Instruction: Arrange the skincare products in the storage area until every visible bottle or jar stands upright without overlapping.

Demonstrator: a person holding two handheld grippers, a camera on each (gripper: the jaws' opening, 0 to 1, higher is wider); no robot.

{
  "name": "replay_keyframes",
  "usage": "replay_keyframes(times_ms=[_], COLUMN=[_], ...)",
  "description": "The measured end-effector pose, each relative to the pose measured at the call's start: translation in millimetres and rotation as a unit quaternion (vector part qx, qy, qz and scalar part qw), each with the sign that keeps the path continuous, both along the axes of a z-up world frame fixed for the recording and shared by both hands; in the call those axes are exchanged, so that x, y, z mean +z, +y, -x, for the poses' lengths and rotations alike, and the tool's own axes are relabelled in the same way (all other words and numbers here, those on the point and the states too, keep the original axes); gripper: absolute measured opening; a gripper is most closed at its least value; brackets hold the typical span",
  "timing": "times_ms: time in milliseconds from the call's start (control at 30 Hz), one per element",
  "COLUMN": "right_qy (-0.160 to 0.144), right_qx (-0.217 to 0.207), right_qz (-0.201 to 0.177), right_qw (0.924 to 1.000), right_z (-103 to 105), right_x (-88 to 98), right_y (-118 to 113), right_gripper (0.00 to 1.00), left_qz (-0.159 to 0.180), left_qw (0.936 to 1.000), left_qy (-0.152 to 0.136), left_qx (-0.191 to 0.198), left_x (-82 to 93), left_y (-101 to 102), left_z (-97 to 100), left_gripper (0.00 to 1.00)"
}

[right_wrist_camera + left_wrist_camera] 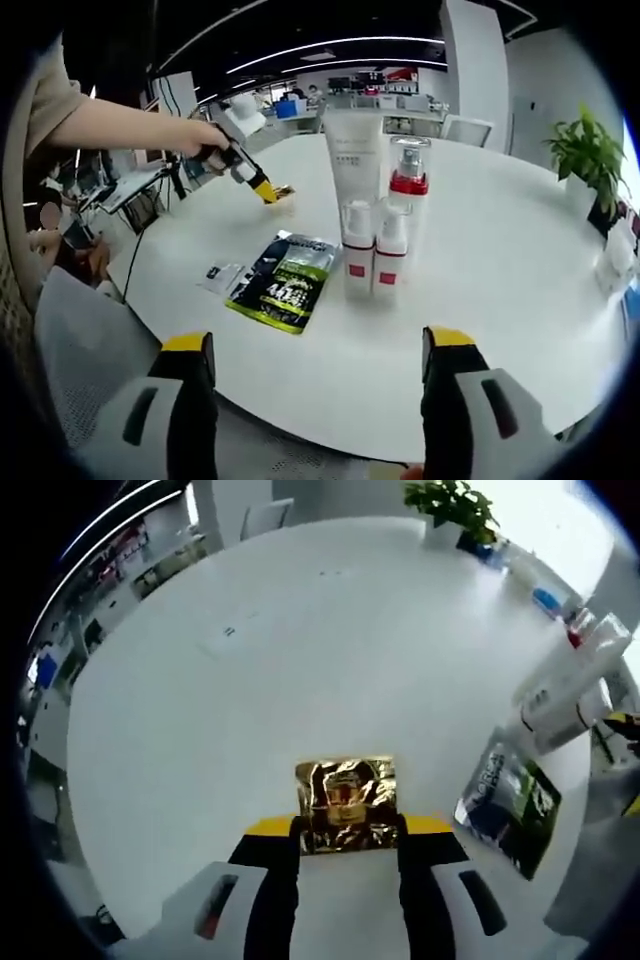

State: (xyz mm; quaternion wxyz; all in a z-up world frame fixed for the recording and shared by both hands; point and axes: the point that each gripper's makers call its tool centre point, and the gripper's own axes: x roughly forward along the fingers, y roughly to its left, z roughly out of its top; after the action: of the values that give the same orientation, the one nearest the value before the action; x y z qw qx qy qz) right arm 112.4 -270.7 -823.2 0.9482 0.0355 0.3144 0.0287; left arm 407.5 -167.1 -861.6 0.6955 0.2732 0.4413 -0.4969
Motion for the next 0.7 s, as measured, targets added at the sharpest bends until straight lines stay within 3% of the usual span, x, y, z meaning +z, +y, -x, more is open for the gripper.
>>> replay_keyframes(times_ms=[700], right_qy=[0.013], right_qx=[0.038], right_qz=[0.018], right_qw=[0.9990], right_z=[4], right_x=[-2.6], right_y=[13], right_gripper=[0.76], left_qz=[0.059], left_qw=[0.9974], left_qy=[-0.010], left_qx=[0.041], left_x=[34.6], left_y=[21], left_z=[51.8], left_gripper=[0.36])
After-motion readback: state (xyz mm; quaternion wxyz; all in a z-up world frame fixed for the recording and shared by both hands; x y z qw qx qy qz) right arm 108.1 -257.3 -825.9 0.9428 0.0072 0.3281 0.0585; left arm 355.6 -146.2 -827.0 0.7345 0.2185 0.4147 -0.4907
